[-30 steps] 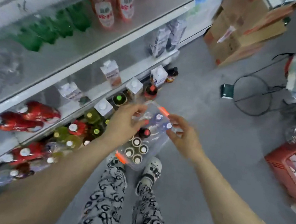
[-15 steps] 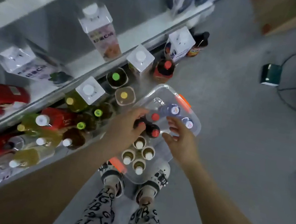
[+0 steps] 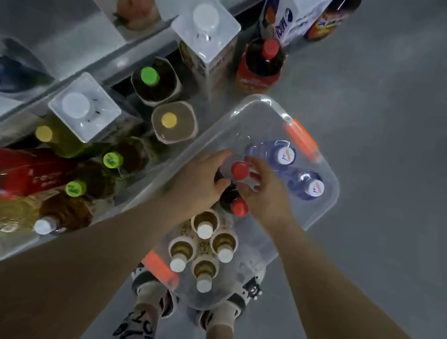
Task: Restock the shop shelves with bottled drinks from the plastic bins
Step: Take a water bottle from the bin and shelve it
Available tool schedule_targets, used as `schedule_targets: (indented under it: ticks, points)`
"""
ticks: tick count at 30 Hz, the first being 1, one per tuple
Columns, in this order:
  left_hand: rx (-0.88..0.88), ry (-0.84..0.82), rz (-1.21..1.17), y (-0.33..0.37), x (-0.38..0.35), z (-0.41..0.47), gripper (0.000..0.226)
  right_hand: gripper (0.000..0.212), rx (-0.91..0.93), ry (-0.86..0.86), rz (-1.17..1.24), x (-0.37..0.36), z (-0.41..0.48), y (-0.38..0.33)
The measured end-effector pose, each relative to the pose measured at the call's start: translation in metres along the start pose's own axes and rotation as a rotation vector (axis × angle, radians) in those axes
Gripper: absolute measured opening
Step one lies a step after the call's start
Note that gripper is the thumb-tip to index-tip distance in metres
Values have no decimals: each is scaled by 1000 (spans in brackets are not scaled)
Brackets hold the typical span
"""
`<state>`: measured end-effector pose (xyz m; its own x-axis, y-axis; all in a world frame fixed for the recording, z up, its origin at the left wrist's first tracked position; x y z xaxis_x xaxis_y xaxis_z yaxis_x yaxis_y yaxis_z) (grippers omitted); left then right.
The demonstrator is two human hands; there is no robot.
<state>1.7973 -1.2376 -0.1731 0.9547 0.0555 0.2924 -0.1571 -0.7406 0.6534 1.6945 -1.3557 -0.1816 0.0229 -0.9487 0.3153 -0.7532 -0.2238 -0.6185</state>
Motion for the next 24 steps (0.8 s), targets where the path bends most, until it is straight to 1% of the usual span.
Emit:
schedule_targets:
  ticks: [3, 6, 9, 11, 13, 16, 20, 24]
  points:
    - [0, -17, 8, -8, -6, 11, 46, 52, -22, 11, 17, -8, 15, 15]
    - [-20, -11, -23, -14, -8, 18, 38, 53, 21, 35, 43, -12, 21, 22]
    - [-17, -20, -30, -16, -8, 22, 38, 46, 81, 64, 42, -13, 22, 23]
    - [-9, -44, -56, -16, -7, 24, 37, 38, 92, 69, 62, -13, 22, 21]
    - [-3, -80, -64, -16, -5, 24, 37, 35, 93, 65, 34, -11, 22, 21]
    - [7, -111, -50, -15, -2, 19, 39, 36, 92, 39, -17, -8, 17, 16]
    - [-9, -127, -59, -2, 5, 0, 46, 38, 138, 43, 23, 2, -3, 2]
    - [-24, -120, -48, 18, 15, -28, 52, 31, 176, 44, 58, 19, -38, -21]
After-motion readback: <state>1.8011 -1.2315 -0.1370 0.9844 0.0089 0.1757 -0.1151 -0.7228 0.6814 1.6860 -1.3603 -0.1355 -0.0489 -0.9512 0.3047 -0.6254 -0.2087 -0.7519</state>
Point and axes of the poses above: each hand's wrist, its own z-axis towards the middle knuckle, its own x-axis out of the back of the hand, y = z × x, the point moved 1 cm from there along z, towards the middle knuckle, and after that the axes turned 15 degrees about -y, right-handed, at the moved point
